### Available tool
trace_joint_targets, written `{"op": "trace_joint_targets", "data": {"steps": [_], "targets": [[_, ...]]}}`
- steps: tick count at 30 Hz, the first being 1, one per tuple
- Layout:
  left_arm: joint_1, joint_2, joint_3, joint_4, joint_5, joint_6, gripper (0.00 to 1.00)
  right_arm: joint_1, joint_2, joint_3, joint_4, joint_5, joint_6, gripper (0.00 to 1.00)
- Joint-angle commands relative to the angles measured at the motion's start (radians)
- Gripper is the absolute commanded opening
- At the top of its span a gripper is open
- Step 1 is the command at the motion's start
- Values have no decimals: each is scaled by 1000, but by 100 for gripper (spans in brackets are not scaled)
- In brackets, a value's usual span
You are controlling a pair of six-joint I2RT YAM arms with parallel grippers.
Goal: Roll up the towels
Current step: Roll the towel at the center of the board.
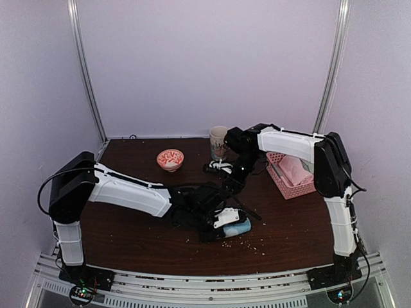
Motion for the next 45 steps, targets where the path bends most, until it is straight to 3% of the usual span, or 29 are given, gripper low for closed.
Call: {"op": "trace_joint_targets", "data": {"steps": [1,5,8,12,15,18,24,26,29,41,43,45], "targets": [[58,88,45,-99,234,-85,11,-46,-164,131,-49,-58,22,40],[146,153,95,-143,411,-141,11,-113,-284,214,-41,-75,78,43],[203,212,155,-185,560,-189,11,-130,-399,186,-53,-148,2,44],[255,332,280,-291,720,-245,8,-77,-551,-18,-50,-185,-163,53],[262,353,321,-315,754,-244,8,16,-613,-137,-94,-96,-307,55],[274,374,345,-341,796,-249,8,120,-640,-272,-78,41,-331,54],[286,404,349,-353,793,-262,7,246,-622,-539,179,358,-232,48],[286,405,349,-348,792,-267,7,272,-609,-625,301,490,-212,49],[286,405,346,-343,789,-277,8,294,-589,-715,441,570,-208,54],[289,403,348,-338,773,-282,15,333,-461,-872,685,660,-228,54],[295,385,347,-327,752,-287,19,332,-430,-882,676,652,-241,50],[310,339,327,-294,728,-295,25,333,-393,-870,634,623,-244,38]]}}
